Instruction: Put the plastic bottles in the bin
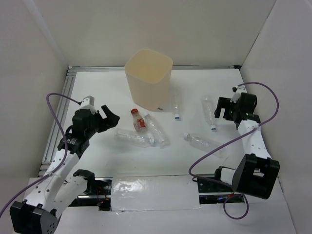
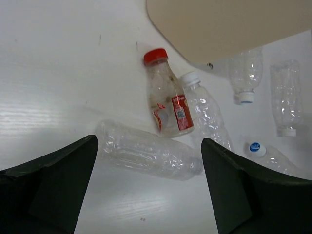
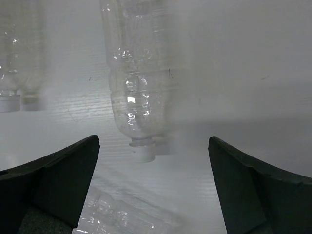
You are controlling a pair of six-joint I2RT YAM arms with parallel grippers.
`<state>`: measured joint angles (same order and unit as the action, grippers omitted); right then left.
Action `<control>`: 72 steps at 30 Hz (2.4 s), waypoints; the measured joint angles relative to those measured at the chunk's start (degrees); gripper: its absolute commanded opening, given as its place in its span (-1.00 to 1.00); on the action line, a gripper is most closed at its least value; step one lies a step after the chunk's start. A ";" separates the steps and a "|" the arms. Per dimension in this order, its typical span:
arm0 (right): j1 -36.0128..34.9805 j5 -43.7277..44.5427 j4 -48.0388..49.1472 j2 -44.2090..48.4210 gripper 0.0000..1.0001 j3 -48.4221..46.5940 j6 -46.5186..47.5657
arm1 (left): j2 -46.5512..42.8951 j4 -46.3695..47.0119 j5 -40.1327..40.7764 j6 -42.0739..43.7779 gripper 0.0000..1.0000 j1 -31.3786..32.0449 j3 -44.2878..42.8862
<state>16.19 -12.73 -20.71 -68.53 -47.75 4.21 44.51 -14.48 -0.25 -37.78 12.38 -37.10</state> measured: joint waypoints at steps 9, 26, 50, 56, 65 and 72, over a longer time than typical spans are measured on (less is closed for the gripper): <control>0.61 -10.10 -0.94 3.34 -0.31 2.34 8.94 | 2.21 -6.25 -1.27 -12.44 0.75 5.01 1.03; -0.04 -20.48 -2.62 2.86 0.65 3.63 16.11 | 26.97 -26.12 15.56 -37.88 1.00 26.23 -13.55; -4.35 -20.87 -3.26 1.20 0.68 4.26 20.79 | 47.74 -14.95 20.61 -48.09 0.73 23.96 -17.00; -8.04 -23.21 -8.50 0.39 0.77 4.26 31.50 | 48.06 -12.46 19.85 -47.45 -0.05 23.69 -16.41; -12.24 -23.93 -13.77 2.47 0.74 5.11 46.90 | 34.75 -19.34 21.31 -38.53 -0.77 31.80 -15.56; -14.73 -22.99 -17.92 4.50 0.74 7.39 54.55 | 22.05 -19.74 27.32 -23.91 -0.84 37.16 -28.72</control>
<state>1.45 -35.73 -38.63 -64.03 -40.36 58.76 66.57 -34.22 27.07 -61.69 49.54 -65.82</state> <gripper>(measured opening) 0.874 0.684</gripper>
